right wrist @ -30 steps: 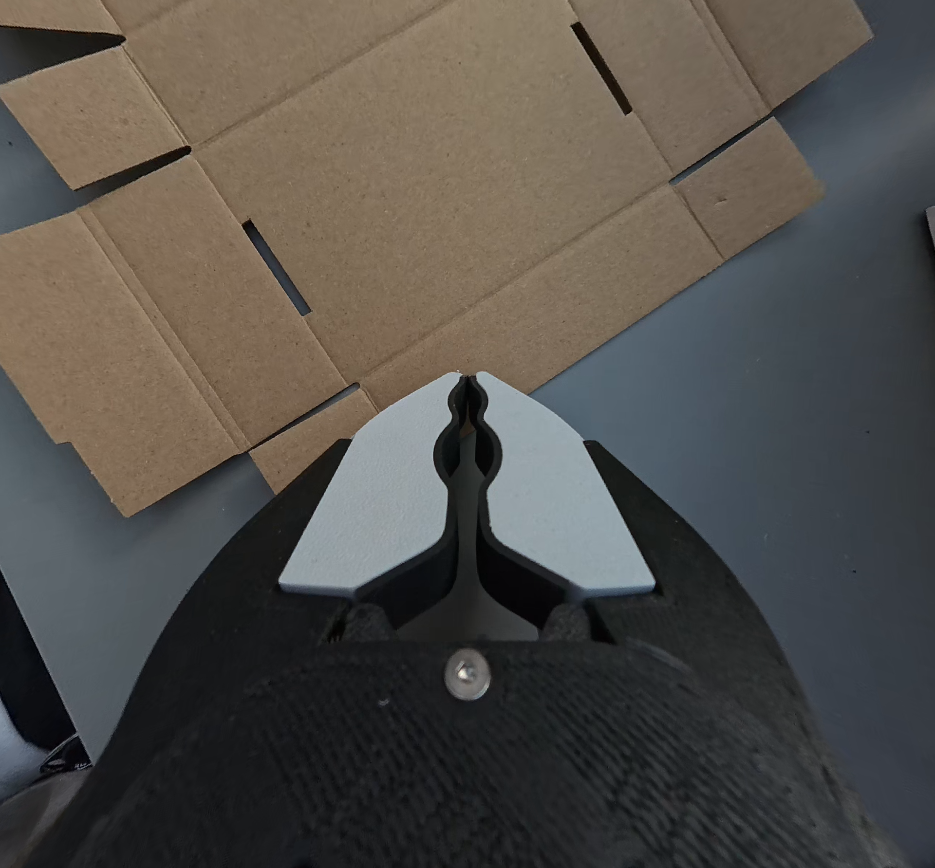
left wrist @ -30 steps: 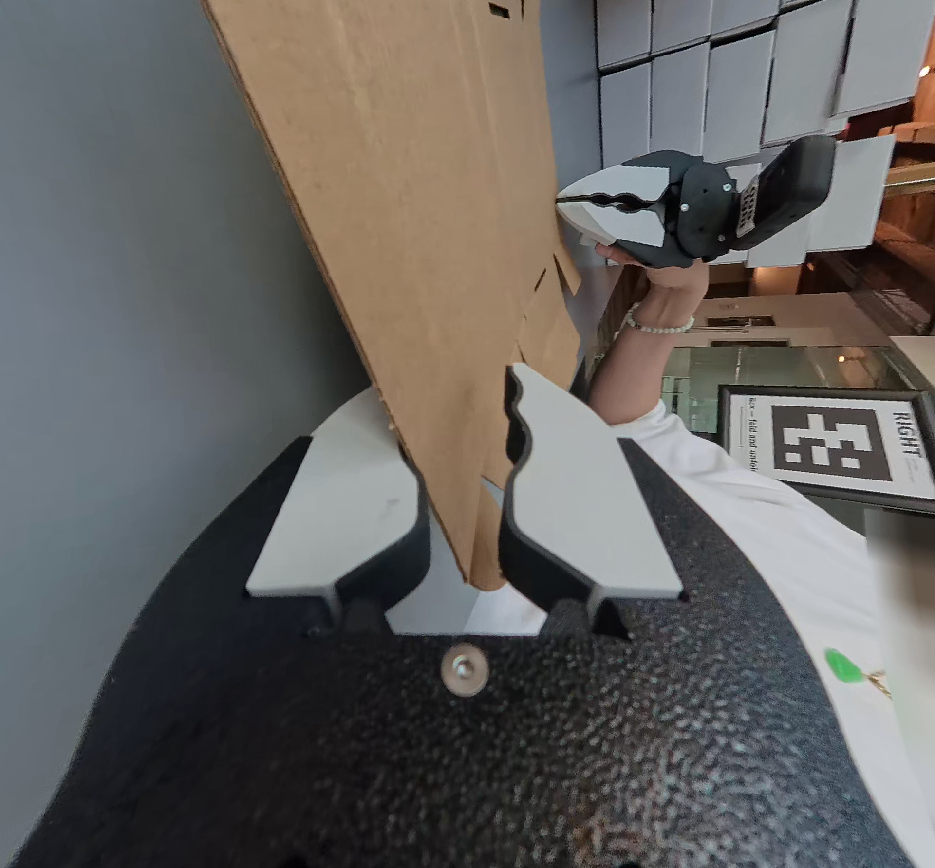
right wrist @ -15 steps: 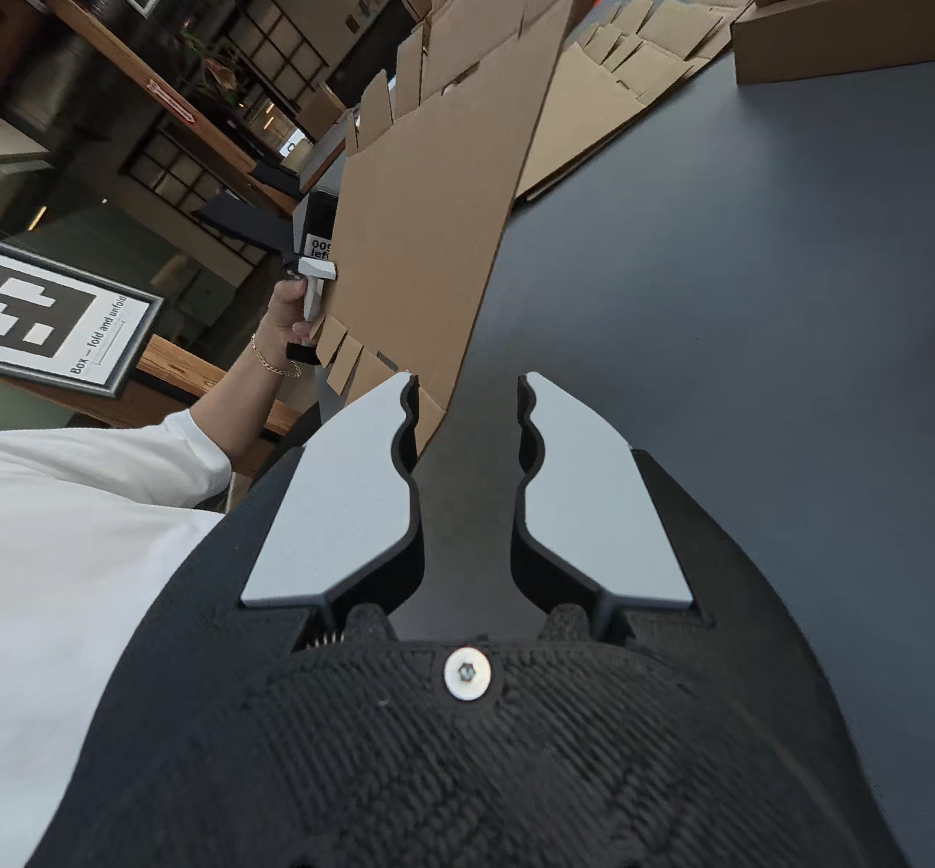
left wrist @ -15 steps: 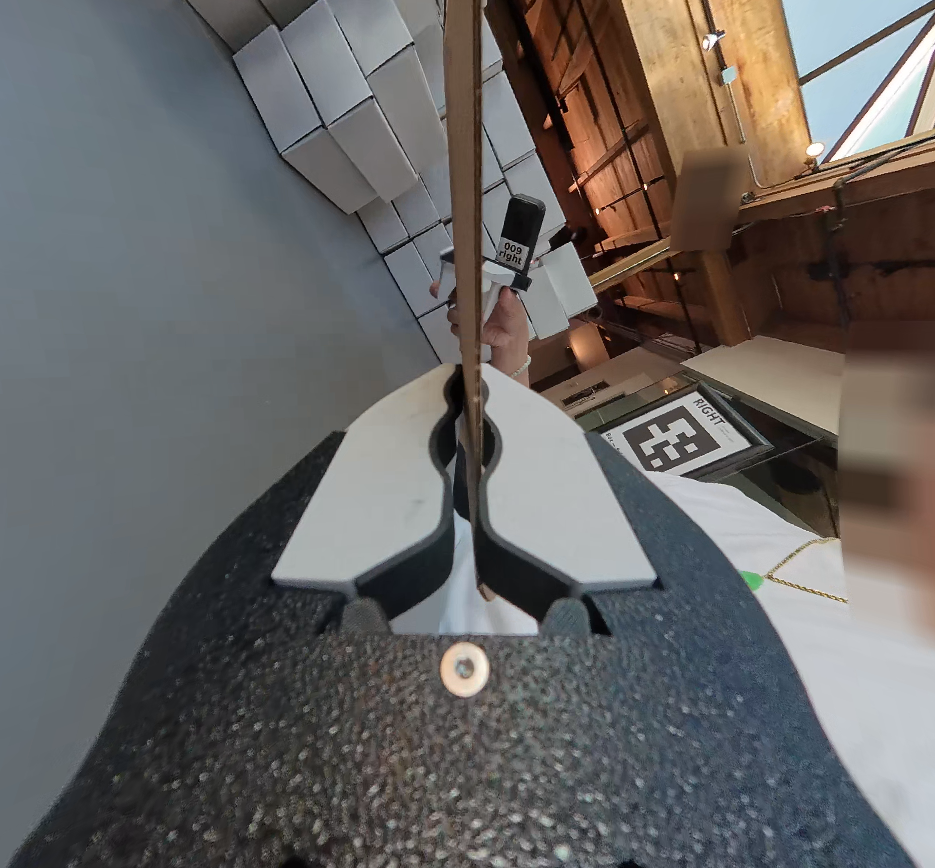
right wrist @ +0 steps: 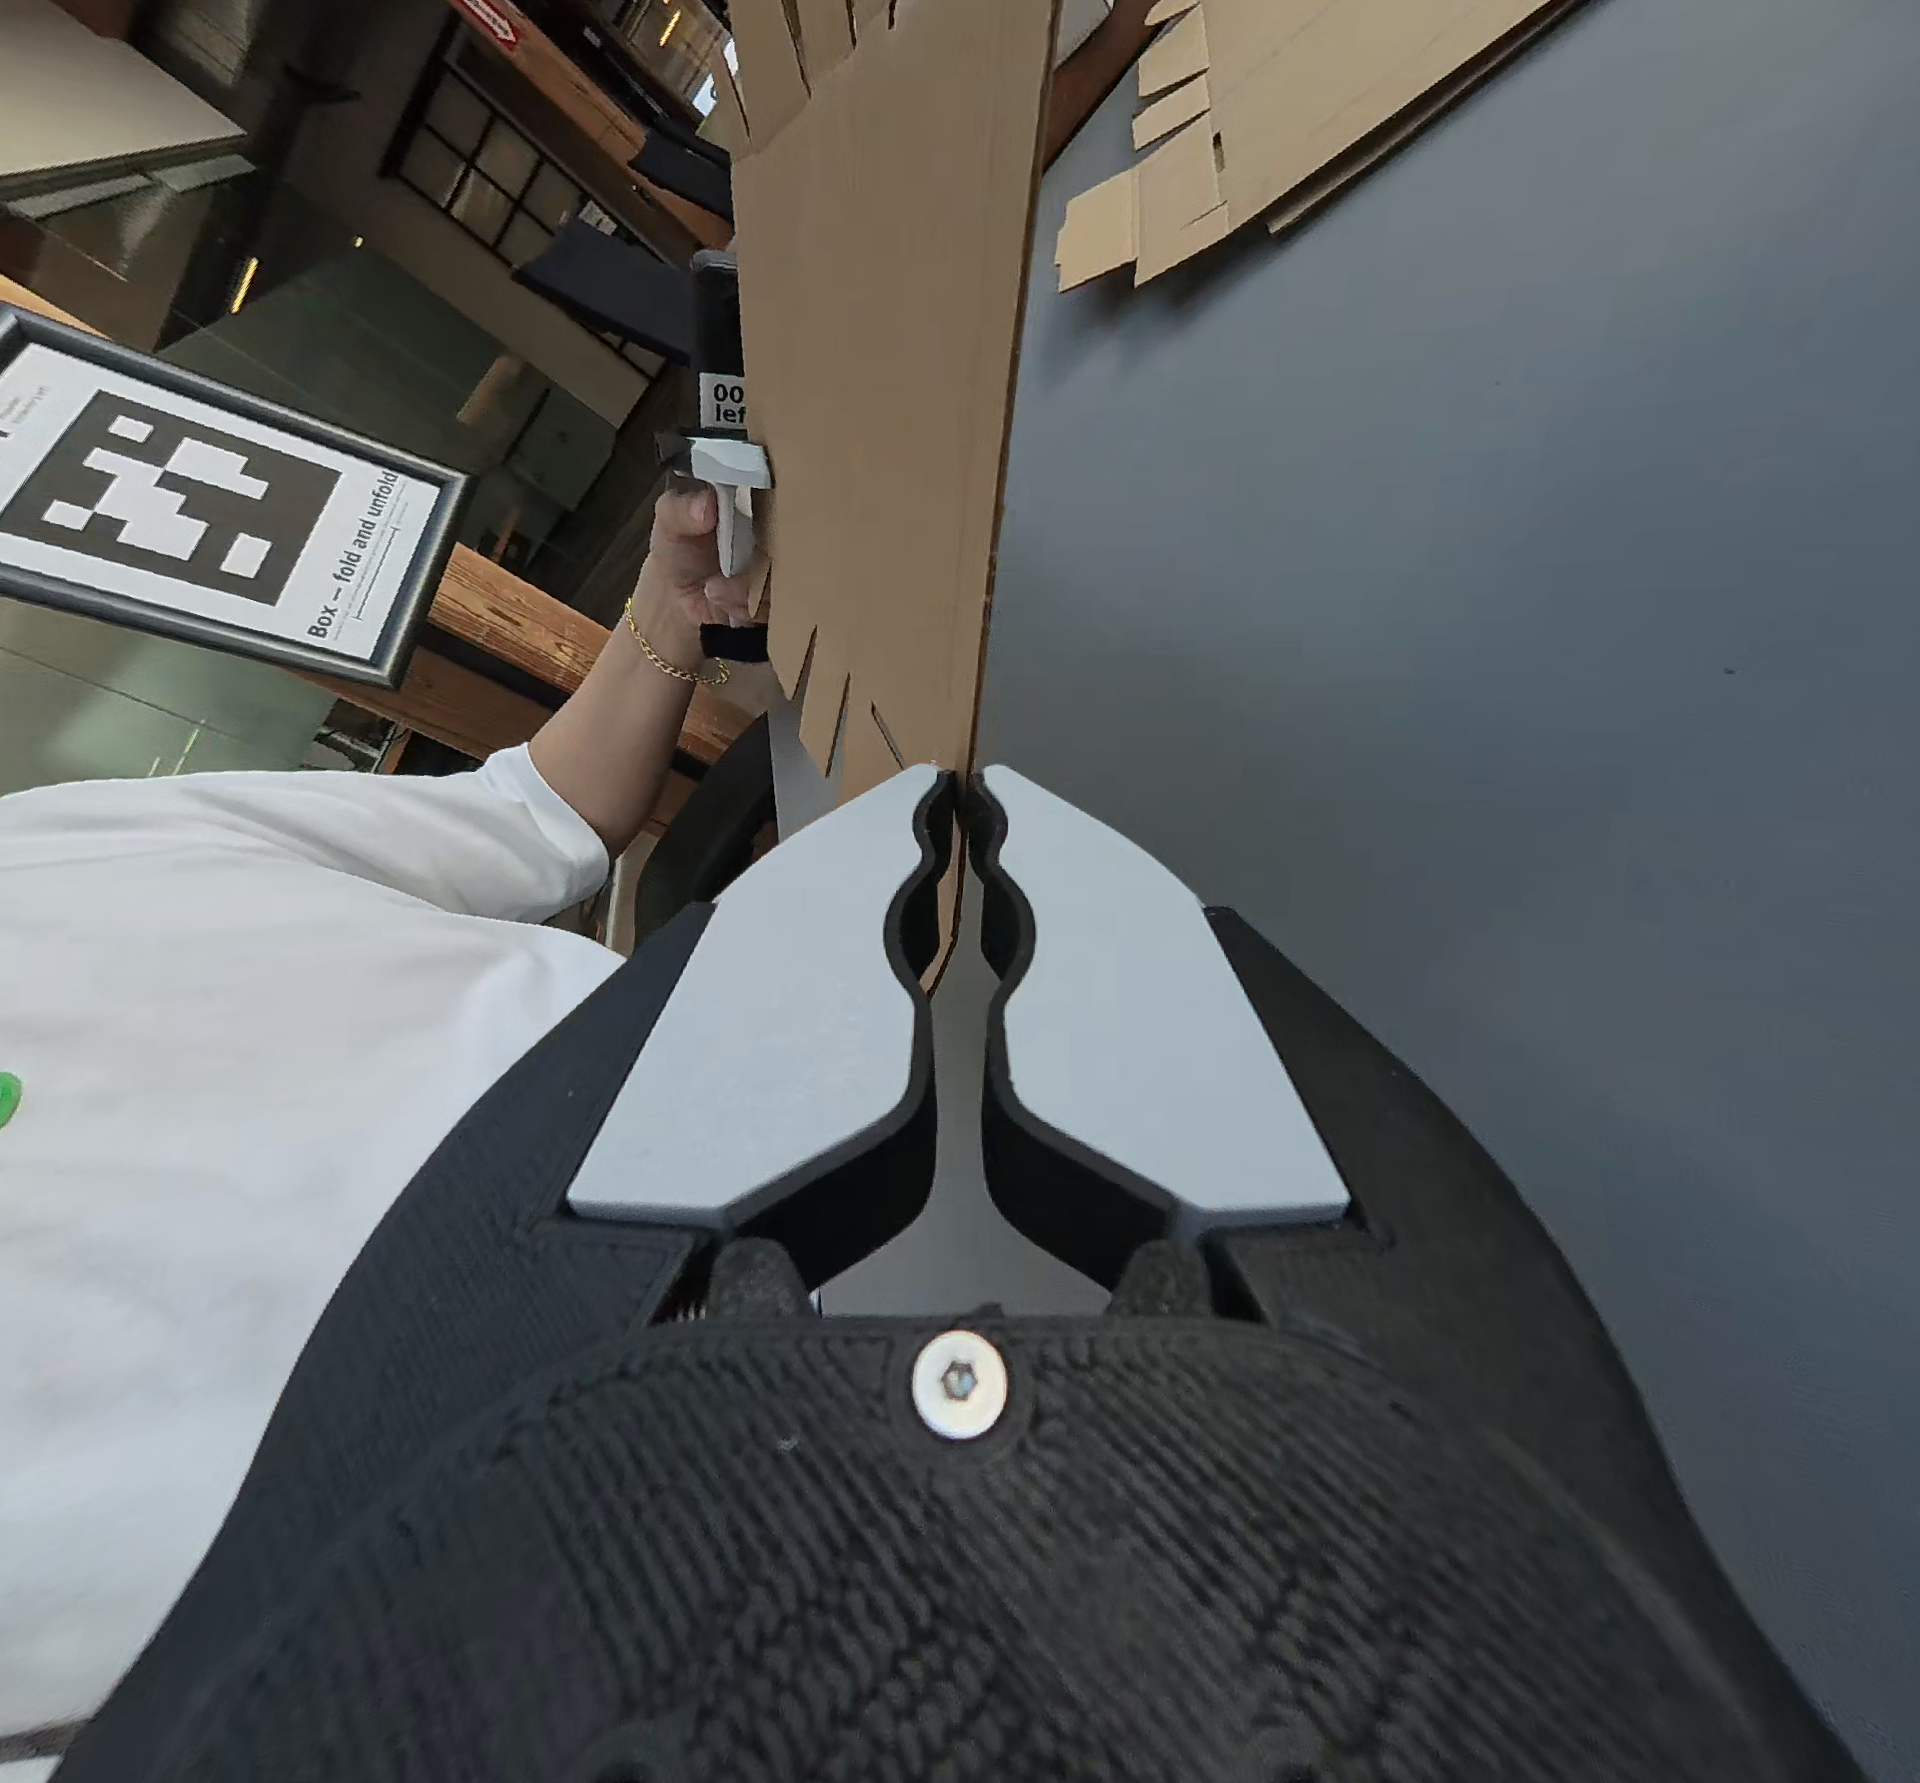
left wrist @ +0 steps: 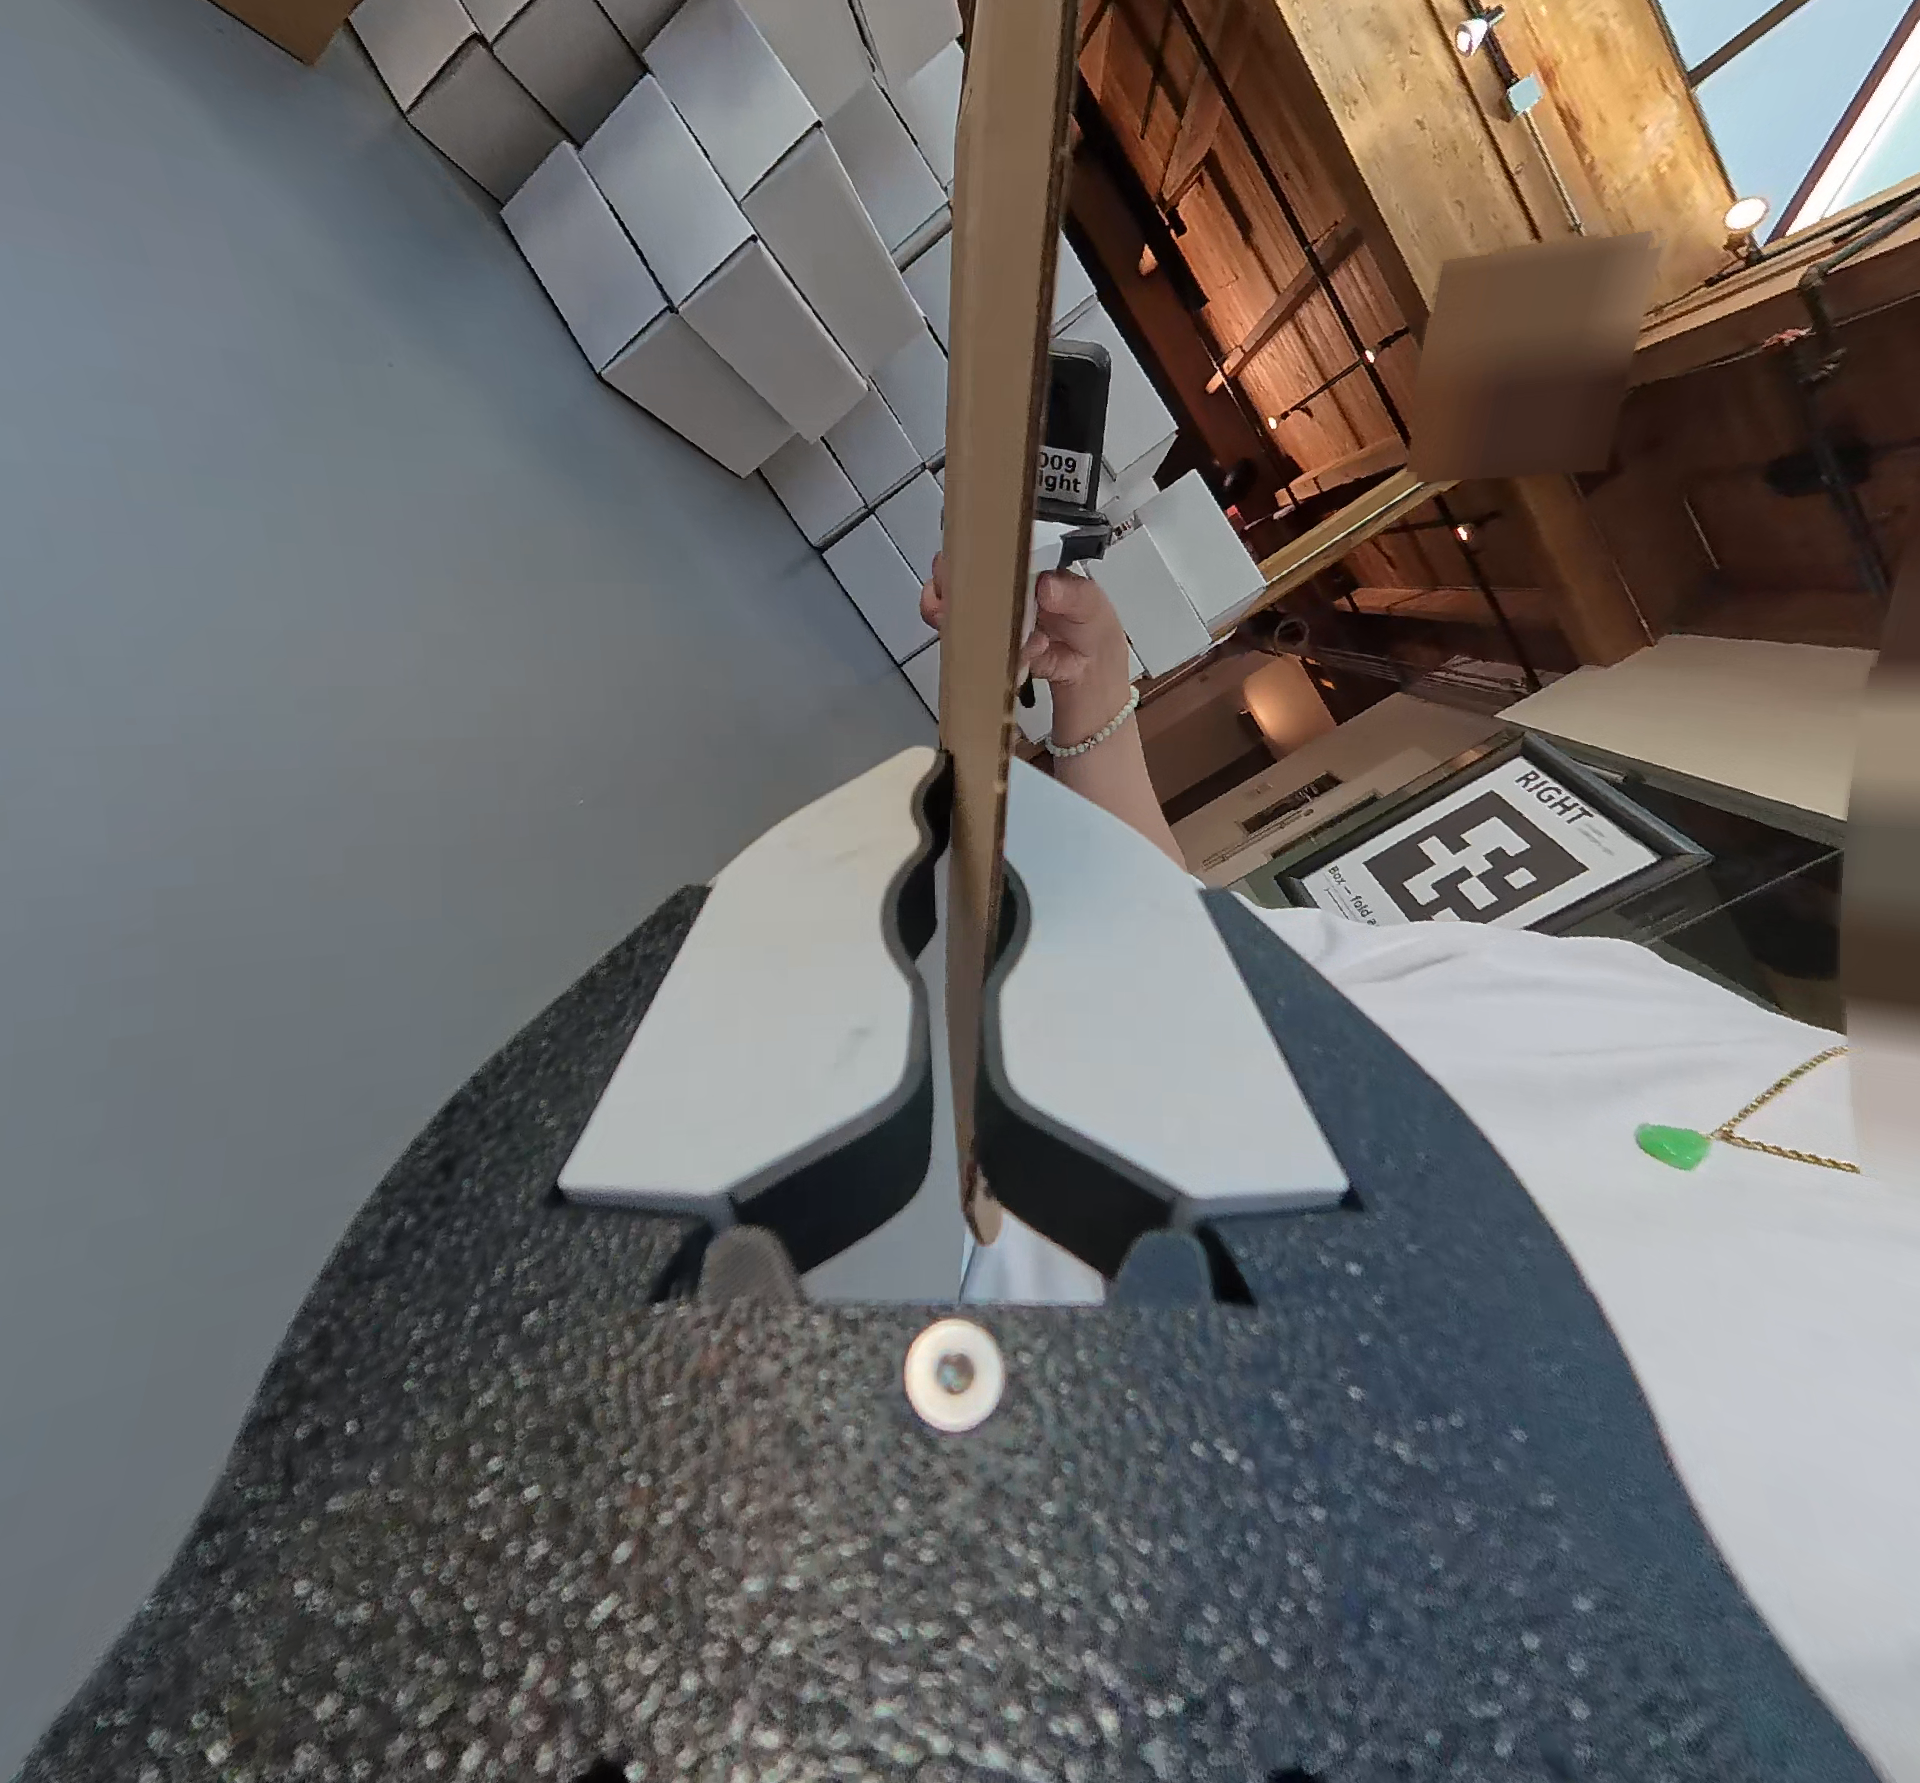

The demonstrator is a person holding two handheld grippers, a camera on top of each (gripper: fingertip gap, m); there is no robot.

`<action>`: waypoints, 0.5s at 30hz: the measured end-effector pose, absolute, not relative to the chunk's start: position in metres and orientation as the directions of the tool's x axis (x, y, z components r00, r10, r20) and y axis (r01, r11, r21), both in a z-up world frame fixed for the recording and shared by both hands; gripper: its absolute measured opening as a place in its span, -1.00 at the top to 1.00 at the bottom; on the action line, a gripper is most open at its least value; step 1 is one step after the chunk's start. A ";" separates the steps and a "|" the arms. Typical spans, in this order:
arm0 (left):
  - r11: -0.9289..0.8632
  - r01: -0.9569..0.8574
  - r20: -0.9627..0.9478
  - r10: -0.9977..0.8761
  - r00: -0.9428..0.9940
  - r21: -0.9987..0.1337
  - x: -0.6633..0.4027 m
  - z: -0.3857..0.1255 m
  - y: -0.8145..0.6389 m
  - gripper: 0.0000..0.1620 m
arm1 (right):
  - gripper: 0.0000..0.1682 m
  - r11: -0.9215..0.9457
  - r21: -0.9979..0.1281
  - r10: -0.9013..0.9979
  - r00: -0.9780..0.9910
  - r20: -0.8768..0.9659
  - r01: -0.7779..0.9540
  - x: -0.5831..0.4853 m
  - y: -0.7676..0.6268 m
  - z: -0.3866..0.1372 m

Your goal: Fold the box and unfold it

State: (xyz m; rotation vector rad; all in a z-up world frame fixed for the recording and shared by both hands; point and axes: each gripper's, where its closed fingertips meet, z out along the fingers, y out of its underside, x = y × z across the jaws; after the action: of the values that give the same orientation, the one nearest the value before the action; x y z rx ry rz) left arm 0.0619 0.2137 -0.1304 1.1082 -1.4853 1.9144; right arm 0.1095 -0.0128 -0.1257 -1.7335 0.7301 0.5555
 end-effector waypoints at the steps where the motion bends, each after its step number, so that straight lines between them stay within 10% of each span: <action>1: -0.310 -0.770 0.826 -0.115 -0.552 -0.558 0.063 -0.133 0.214 0.98 | 0.98 -0.213 -0.670 -0.193 0.703 -0.684 -0.711 0.107 -0.012 -0.128; 4: -0.258 -0.797 0.838 -0.166 -0.520 -0.546 0.058 -0.145 0.218 0.58 | 0.98 -0.284 -0.659 -0.224 0.716 -0.661 -0.697 0.106 -0.015 -0.138; 15: -0.199 -0.552 0.554 -0.572 -0.605 -0.810 0.074 -0.104 0.263 0.47 | 0.97 -0.673 -0.522 -0.379 0.850 -0.365 -0.524 0.166 -0.038 -0.154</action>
State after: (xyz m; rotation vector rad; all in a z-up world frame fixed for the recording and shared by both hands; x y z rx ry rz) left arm 0.0743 0.2634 -0.1044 1.4020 -1.9979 2.0023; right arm 0.1657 -0.0378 -0.1536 -2.3867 0.6548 0.2988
